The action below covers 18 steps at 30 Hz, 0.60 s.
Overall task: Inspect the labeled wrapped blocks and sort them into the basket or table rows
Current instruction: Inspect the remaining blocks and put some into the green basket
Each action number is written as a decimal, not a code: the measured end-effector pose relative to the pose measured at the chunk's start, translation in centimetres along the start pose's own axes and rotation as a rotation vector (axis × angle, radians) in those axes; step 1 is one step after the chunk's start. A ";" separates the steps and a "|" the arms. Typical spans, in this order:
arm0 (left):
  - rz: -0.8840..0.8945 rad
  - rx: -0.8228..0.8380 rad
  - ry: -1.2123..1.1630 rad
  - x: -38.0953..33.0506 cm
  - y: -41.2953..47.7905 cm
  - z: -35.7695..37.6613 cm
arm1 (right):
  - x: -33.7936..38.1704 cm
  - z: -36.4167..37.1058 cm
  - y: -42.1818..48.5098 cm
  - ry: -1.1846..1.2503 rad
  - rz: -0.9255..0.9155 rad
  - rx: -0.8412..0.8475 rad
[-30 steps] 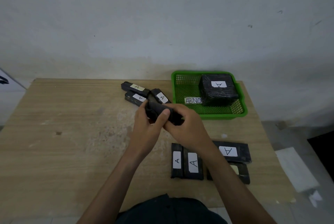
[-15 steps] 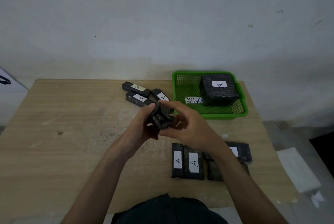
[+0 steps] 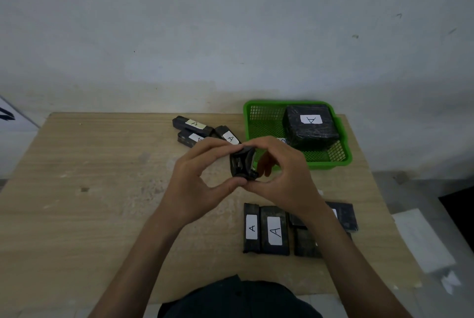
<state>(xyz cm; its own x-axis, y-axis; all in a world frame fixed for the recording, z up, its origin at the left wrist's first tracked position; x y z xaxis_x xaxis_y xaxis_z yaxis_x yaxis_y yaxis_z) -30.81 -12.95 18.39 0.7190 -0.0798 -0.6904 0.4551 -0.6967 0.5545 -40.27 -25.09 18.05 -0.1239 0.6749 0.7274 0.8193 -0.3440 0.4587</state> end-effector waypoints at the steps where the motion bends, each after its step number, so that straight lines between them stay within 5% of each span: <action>1: 0.016 0.000 0.007 -0.1 0.0 0.1 | 0.0 -0.1 0.0 -0.007 -0.014 -0.004; 18: -0.030 -0.180 -0.041 0.2 -0.2 -0.2 | 0.8 0.4 0.4 -0.078 -0.120 0.038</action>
<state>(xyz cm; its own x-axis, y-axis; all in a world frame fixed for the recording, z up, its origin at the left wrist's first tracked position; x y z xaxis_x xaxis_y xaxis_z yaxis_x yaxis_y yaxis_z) -30.67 -12.70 18.19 0.6836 -0.0927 -0.7239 0.5648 -0.5610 0.6052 -39.80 -24.44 18.65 -0.1793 0.7589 0.6261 0.8221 -0.2339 0.5191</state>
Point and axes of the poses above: each hand's wrist, its own y-axis towards the middle knuckle, its own z-axis out of the palm, x = y × z, the point moved 6 cm from there along y, towards the middle knuckle, and after that the axes turned 1 degree about -x, right-handed, at the moved point
